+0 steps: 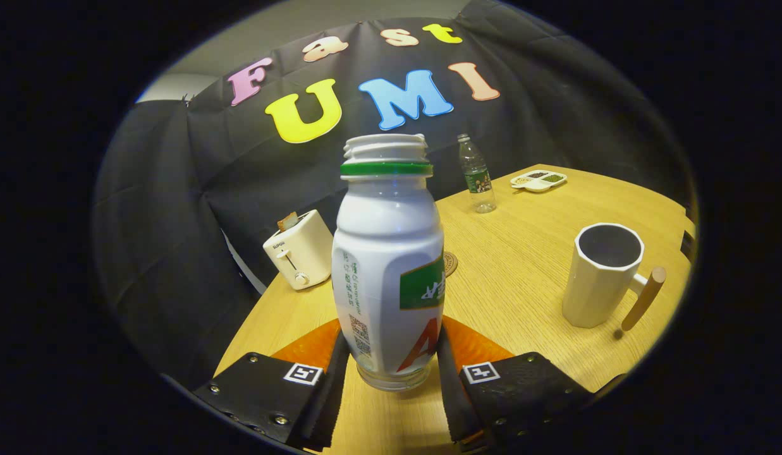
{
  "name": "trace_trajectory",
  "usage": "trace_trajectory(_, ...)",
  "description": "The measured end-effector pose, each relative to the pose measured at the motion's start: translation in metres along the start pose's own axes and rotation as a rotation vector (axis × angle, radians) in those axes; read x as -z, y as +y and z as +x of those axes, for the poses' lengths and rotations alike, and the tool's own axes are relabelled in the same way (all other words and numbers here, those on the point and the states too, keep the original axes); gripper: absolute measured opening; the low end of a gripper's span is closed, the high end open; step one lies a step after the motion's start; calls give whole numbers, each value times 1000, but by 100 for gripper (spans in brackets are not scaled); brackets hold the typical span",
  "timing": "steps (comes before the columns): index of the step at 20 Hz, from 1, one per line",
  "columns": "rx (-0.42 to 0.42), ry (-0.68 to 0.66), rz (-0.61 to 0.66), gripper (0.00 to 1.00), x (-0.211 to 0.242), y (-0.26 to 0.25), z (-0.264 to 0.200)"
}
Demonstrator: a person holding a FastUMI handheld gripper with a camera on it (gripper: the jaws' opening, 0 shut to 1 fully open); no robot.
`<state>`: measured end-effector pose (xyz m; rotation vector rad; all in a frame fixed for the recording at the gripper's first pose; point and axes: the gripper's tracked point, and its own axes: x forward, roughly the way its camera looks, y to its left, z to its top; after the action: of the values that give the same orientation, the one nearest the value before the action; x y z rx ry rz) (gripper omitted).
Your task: Take the bottle from table, then pour the juice into the cup, finally place the bottle on the coaster
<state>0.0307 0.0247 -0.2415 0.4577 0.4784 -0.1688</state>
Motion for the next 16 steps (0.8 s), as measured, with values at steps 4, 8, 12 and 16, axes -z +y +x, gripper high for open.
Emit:
trace_trajectory(4, -37, 17, 94, 66, -4, -2, 1)
trace_trajectory(8, -49, 10, 236, 66, -6, -6, 1)
trace_trajectory(12, -35, 26, 340, 66, -1, -13, 4)
trace_trajectory(16, -29, 31, 444, 66, 0, -19, 6)
